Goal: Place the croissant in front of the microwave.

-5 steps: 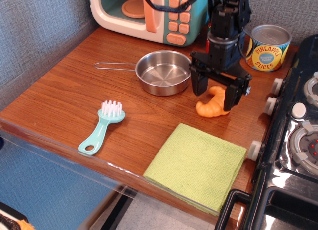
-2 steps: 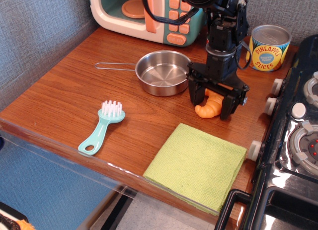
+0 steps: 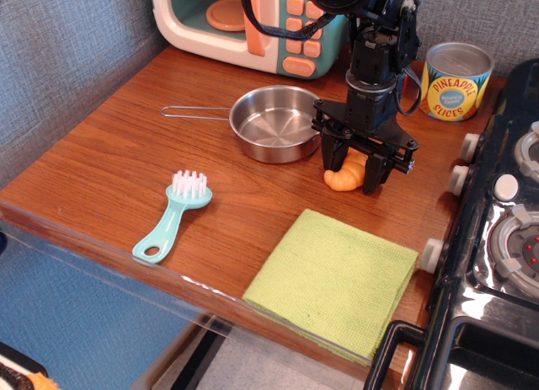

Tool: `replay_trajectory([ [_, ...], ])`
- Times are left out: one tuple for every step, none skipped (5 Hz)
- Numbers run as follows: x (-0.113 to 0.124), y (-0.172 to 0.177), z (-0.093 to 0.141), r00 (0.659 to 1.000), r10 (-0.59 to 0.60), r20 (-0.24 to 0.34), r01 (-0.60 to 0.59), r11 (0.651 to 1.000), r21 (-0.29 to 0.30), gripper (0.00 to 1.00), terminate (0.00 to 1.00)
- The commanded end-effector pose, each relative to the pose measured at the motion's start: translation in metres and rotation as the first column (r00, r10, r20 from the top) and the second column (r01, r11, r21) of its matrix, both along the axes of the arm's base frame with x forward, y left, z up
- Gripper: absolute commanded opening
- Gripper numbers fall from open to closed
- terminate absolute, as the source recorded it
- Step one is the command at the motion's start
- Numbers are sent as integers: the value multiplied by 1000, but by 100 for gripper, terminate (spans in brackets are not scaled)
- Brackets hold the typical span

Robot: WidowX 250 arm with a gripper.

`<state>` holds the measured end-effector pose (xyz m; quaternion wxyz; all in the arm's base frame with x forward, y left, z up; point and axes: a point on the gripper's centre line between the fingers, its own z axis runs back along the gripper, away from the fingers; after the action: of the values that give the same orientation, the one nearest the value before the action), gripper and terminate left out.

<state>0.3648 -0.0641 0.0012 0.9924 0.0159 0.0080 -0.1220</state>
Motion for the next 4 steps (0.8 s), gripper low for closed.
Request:
replay_trajectory([
  [-1, 17, 54, 993, -39, 109, 54, 989, -134, 0, 0],
  [-2, 44, 103, 974, -41, 223, 92, 971, -222, 0, 0],
  [-4, 81, 122, 973, 6, 231, 42, 979, -201, 0, 0],
  [2, 128, 119, 975, 101, 200, -74, 987, -141, 0, 0],
])
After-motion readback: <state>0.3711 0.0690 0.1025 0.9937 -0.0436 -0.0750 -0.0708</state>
